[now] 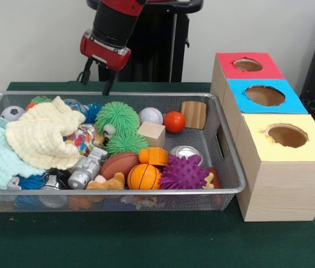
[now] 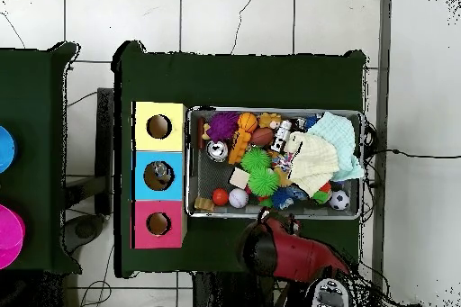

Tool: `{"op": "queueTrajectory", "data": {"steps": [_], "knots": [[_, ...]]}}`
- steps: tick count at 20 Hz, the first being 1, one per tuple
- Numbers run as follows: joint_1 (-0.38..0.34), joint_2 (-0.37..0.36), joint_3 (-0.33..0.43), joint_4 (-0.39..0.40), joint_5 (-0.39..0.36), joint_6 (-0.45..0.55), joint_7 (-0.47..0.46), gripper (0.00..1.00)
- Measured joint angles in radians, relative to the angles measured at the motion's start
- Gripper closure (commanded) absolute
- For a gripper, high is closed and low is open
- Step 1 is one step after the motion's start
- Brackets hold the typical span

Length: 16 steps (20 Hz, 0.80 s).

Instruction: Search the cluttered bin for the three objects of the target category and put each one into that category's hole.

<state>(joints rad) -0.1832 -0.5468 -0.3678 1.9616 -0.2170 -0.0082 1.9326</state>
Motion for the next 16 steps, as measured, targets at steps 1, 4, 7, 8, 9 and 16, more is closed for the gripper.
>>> {"op": "queueTrajectory", "data": {"steps": [1, 4, 7, 8, 9, 16], "knots": [[-0.009, -0.006, 0.004, 0.004, -0.007, -0.007, 0.000, 0.00], [-0.037, -0.024, 0.006, 0.019, -0.031, -0.040, 0.000, 0.00], [-0.055, -0.035, 0.006, 0.029, -0.046, -0.067, 0.000, 0.00], [-0.058, -0.037, 0.006, 0.031, -0.049, -0.073, 0.000, 0.00], [-0.063, -0.039, 0.006, 0.035, -0.054, -0.084, 0.000, 0.00], [-0.065, -0.038, 0.006, 0.043, -0.055, -0.103, 0.000, 0.00]]}}
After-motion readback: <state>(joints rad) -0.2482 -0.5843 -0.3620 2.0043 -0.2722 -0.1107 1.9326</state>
